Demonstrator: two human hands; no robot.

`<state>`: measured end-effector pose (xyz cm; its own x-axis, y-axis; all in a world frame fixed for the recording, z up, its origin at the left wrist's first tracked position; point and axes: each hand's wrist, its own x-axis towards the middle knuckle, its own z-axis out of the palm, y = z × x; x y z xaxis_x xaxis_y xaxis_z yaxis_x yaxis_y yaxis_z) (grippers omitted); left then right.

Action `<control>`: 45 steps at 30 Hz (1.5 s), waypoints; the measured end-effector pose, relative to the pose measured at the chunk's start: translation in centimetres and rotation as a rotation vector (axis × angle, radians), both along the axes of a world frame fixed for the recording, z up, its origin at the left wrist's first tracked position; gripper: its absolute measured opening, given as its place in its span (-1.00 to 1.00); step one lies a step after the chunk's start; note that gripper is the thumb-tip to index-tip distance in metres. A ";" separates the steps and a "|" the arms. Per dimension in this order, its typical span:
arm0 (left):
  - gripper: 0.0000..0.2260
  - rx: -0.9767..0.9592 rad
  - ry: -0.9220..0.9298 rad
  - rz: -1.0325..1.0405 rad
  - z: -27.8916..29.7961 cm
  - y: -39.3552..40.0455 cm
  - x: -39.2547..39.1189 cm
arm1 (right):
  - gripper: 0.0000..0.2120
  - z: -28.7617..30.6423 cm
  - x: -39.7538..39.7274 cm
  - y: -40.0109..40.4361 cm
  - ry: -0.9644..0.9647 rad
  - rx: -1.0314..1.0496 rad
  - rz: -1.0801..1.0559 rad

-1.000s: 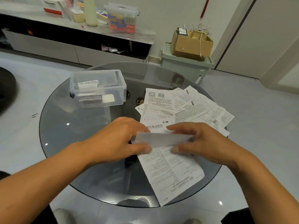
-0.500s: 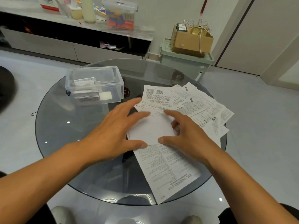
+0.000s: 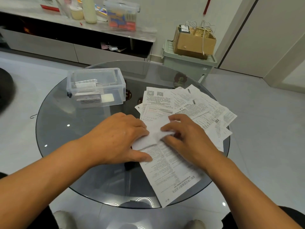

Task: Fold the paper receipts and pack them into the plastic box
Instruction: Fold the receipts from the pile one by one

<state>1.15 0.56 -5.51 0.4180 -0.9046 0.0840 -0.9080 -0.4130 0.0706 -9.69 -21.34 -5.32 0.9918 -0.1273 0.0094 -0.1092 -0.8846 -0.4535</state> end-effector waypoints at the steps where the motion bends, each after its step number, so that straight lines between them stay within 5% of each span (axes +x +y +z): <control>1: -0.29 -0.009 0.015 0.011 -0.1 0.0 0.0 | -0.79 -0.1 0.1 0.1 -0.035 0.055 -0.023; 11: -0.85 -0.268 0.421 0.364 -1.1 -0.3 0.3 | -0.76 0.1 1.7 1.2 -0.008 0.358 -0.268; 15: -0.60 -0.295 0.444 0.377 -1.5 -0.3 0.7 | -0.52 -0.6 2.6 1.6 0.044 0.216 -0.303; 24: -0.52 -0.168 0.320 0.288 -1.7 -0.4 1.2 | -0.68 -0.8 3.1 1.5 -0.070 0.509 -0.281; 33: -0.79 -0.627 0.727 0.331 -0.6 -0.8 0.6 | -0.65 0.7 3.1 2.3 -0.387 0.930 -0.220; 38: -0.74 -0.736 0.700 0.243 0.5 -0.8 -0.3 | -0.64 0.5 3.0 2.4 -0.330 1.047 -0.307; 41: -0.65 -0.728 0.509 0.119 0.3 -0.6 -0.3 | -0.67 -0.1 3.0 2.6 -0.274 0.959 -0.271; 45: -0.79 -0.743 0.292 0.015 0.1 -0.8 -0.2 | -0.75 -0.2 2.9 3.5 -0.194 0.888 -0.184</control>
<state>0.98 -0.19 -5.42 0.5274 -0.6490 0.5483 -0.8052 -0.1761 0.5662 -6.77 -17.80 -5.53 0.9466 -0.3224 -0.0037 -0.0651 -0.1798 -0.9815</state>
